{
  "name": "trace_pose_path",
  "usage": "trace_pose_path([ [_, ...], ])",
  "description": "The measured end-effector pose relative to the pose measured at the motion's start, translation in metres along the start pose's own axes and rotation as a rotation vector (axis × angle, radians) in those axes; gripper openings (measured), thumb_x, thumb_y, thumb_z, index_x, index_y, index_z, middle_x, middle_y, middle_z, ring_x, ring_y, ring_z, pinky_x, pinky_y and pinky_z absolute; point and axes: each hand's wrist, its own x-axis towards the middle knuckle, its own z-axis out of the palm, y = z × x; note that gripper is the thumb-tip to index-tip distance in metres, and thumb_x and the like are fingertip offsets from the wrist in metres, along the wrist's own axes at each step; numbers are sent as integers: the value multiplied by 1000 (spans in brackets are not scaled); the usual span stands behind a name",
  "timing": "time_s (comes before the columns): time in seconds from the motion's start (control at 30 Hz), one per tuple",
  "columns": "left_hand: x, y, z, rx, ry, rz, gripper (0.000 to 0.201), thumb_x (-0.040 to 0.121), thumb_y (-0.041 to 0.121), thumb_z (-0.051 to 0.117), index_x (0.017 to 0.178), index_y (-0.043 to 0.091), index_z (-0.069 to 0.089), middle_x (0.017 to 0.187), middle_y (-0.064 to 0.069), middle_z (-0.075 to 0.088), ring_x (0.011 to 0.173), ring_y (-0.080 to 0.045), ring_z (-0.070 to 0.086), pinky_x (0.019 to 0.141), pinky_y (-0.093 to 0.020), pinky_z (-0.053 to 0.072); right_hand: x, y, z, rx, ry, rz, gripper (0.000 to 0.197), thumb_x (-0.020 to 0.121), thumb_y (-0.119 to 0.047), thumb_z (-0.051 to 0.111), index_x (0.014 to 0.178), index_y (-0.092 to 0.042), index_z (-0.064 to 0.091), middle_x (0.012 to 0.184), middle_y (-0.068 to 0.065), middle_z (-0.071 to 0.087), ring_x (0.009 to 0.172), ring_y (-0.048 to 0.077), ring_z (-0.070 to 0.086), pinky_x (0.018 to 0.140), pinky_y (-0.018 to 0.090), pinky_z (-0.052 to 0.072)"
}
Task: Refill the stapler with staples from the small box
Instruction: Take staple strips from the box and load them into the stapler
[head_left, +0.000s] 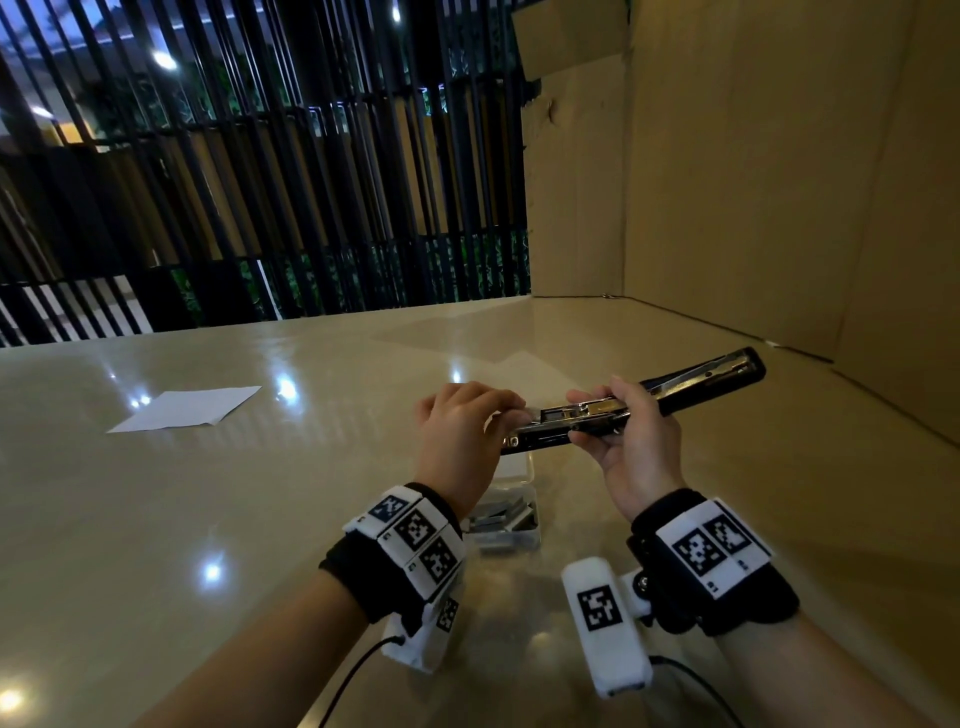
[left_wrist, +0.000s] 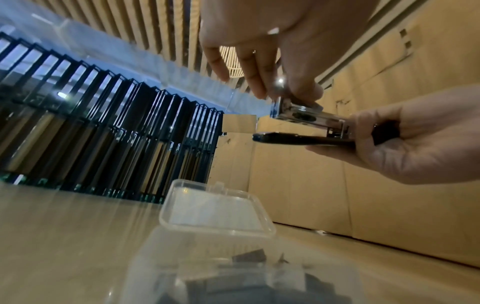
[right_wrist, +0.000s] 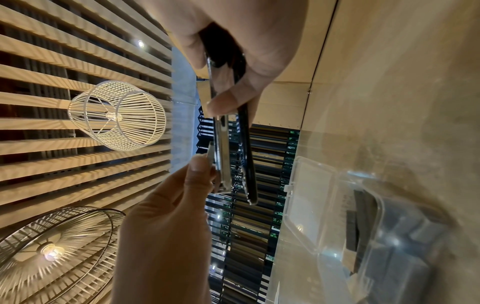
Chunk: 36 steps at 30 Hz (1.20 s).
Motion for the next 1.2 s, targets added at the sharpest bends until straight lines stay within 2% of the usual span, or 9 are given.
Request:
trace_pose_path([
  [0.2,-2,-2,1,184,5,139,30,77,41,47,72,24,70,69,8,69,69,-20,65,69,-36,46,-2,1,2,-30,2,18,19,91,-14,52,74,-7,54,83,18,68,71,24,64,43,22,51],
  [0.5,-4,-4,6,49,-34,67,36,76,46,45,81,23,72,84,2,67,81,-20,62,78,-32,35,-3,1,3,-42,-8,27,18,91,-14,52,75,-6,55,86,19,68,70,25,63,42,22,51],
  [0.63,0,-2,5,-217,-109,-32,24,78,38,60,88,20,73,90,3,65,82,-14,58,82,-37,47,-3,2,3,-54,-16,29,17,91,-15,52,76,-6,55,87,19,68,70,24,63,43,22,51],
  [0.77,5,1,4,-269,-159,-83,16,78,28,68,91,19,73,91,3,63,79,-11,56,76,-27,47,-3,2,2,-57,-22,24,17,90,-15,53,76,-6,55,88,19,68,70,24,64,44,23,51],
  [0.9,13,2,-4,-400,-332,-220,21,80,29,65,97,16,69,91,1,64,82,-13,60,77,-25,49,-3,1,2,-50,-47,41,18,91,-17,52,76,-7,55,89,20,68,73,25,65,45,23,51],
  [1.0,26,0,-18,-479,-475,-373,36,93,36,41,109,12,62,98,0,63,89,-14,58,75,-21,46,-2,0,0,-19,-84,74,17,91,-18,51,78,-8,55,89,19,67,74,23,66,43,21,49],
  [1.07,35,-7,-28,-510,-623,-504,43,94,42,33,111,14,61,104,-1,62,97,-16,57,84,-26,46,0,0,-2,-11,-110,95,17,92,-19,51,79,-8,54,91,20,65,70,20,69,40,20,47],
  [1.13,38,-12,-35,-558,-800,-605,42,92,46,37,106,17,62,102,-3,64,97,-18,59,90,-31,48,2,-2,-3,-5,-146,126,17,92,-20,49,79,-9,52,97,21,62,65,17,70,38,19,43],
  [1.2,37,-15,-38,-606,-920,-643,40,89,45,44,103,13,63,98,-7,65,89,-17,61,84,-26,52,3,-4,-3,-25,-188,175,19,92,-21,47,78,-10,51,92,20,66,60,16,69,38,18,40],
])
